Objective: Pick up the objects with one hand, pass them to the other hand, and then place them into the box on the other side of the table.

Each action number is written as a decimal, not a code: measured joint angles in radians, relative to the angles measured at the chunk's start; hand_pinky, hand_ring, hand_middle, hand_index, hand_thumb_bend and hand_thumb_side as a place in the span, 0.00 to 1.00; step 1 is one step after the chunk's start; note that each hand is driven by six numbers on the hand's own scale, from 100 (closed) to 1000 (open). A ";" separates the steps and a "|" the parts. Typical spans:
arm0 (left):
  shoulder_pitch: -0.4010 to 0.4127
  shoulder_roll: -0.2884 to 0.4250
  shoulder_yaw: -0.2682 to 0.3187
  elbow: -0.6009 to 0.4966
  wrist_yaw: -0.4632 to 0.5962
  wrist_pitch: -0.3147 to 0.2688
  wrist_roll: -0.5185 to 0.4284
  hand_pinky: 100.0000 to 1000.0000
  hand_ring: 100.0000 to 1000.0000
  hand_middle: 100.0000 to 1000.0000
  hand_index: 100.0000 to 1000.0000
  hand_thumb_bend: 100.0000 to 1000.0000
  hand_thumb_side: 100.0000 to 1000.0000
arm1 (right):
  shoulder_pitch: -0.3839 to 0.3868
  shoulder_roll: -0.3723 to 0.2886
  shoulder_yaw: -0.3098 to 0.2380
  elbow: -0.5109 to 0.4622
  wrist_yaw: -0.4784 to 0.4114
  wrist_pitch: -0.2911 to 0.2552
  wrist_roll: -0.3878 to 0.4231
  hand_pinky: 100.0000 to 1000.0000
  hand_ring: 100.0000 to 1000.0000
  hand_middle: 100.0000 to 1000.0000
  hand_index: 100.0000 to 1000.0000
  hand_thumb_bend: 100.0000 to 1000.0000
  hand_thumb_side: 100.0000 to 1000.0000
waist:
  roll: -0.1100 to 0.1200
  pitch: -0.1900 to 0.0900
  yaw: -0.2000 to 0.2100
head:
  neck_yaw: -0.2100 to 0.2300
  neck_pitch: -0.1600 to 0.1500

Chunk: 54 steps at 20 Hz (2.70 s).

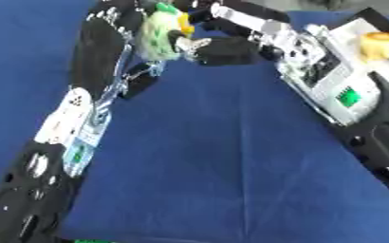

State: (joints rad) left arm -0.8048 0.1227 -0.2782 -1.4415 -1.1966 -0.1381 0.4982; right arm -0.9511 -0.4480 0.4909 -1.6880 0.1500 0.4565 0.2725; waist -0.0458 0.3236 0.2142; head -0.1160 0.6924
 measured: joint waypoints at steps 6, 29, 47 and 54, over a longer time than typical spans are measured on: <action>0.000 0.000 -0.004 0.015 -0.002 -0.012 0.026 0.66 0.53 0.51 0.69 0.00 0.00 | -0.003 0.023 0.004 0.066 0.022 -0.018 0.025 1.00 1.00 1.00 1.00 0.00 0.66 | -0.008 0.006 0.014 | -0.021 -0.003; -0.011 -0.027 -0.026 0.048 -0.020 -0.034 0.059 0.84 0.78 0.74 0.94 0.67 0.32 | -0.008 0.044 -0.012 0.129 -0.244 0.024 0.003 0.87 0.93 0.48 0.48 0.00 0.00 | -0.008 0.016 0.011 | -0.033 -0.010; 0.107 0.150 0.005 0.035 0.180 0.088 -0.013 0.83 0.76 0.72 0.91 0.49 0.53 | 0.056 -0.104 -0.129 0.109 -0.385 0.075 -0.100 0.89 0.96 0.51 0.52 0.00 0.00 | 0.061 -0.013 -0.042 | 0.008 -0.007; 0.231 0.303 0.082 -0.083 0.371 0.124 -0.045 0.84 0.74 0.72 0.92 0.21 0.54 | 0.167 -0.251 -0.260 0.003 -0.536 0.107 -0.175 0.91 0.97 0.53 0.54 0.00 0.00 | 0.079 -0.014 -0.052 | 0.005 -0.008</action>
State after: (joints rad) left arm -0.5742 0.4257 -0.1957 -1.5246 -0.8252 -0.0139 0.4531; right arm -0.7837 -0.6991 0.2312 -1.6849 -0.3863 0.5638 0.0979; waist 0.0328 0.3101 0.1617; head -0.1109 0.6849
